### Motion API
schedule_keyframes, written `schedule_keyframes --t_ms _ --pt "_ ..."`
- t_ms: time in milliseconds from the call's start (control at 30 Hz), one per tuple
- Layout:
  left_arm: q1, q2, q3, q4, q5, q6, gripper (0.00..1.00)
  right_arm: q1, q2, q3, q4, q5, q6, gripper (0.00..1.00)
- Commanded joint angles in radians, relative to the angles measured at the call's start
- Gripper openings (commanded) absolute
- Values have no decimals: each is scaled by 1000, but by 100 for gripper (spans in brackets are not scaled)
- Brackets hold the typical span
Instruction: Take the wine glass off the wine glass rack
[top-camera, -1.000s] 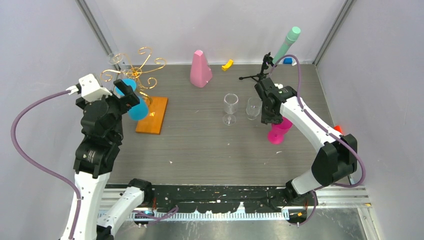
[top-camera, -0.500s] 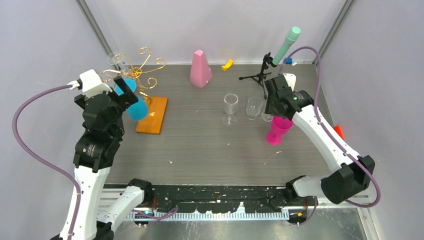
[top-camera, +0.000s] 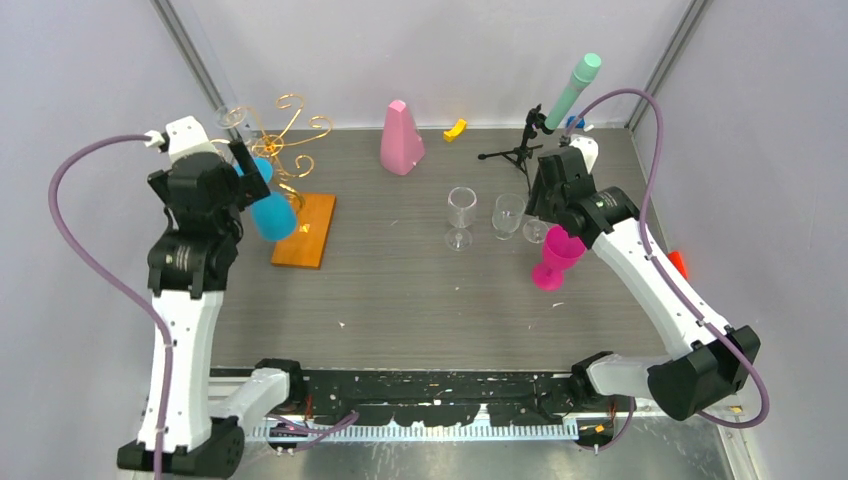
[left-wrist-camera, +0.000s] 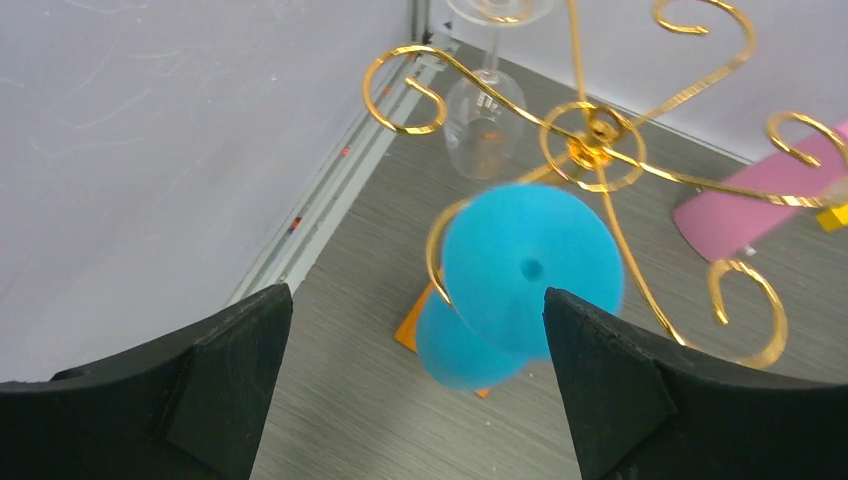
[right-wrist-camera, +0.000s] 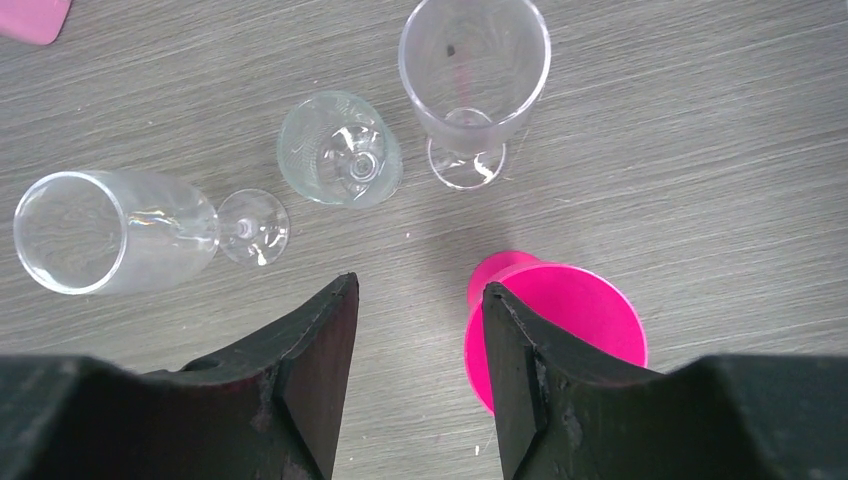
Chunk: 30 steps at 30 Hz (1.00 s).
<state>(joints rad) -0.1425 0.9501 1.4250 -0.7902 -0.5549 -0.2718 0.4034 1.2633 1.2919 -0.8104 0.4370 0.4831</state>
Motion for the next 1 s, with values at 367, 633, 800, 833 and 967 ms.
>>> schedule_keyframes --t_ms 367,633,800,833,967 --pt "403 144 133 -24 550 -149 80 -3 7 -22 67 -65 20 54" --pt "417 134 163 -27 620 -195 76 -4 15 -34 81 -76 17 54" --pt "421 130 133 -23 633 -201 56 -5 14 -41 88 -80 16 54" --pt "421 129 126 -24 633 -202 55 -5 14 -42 88 -81 16 54" --pt "422 122 102 -18 650 -209 55 -5 12 -43 87 -83 14 54"
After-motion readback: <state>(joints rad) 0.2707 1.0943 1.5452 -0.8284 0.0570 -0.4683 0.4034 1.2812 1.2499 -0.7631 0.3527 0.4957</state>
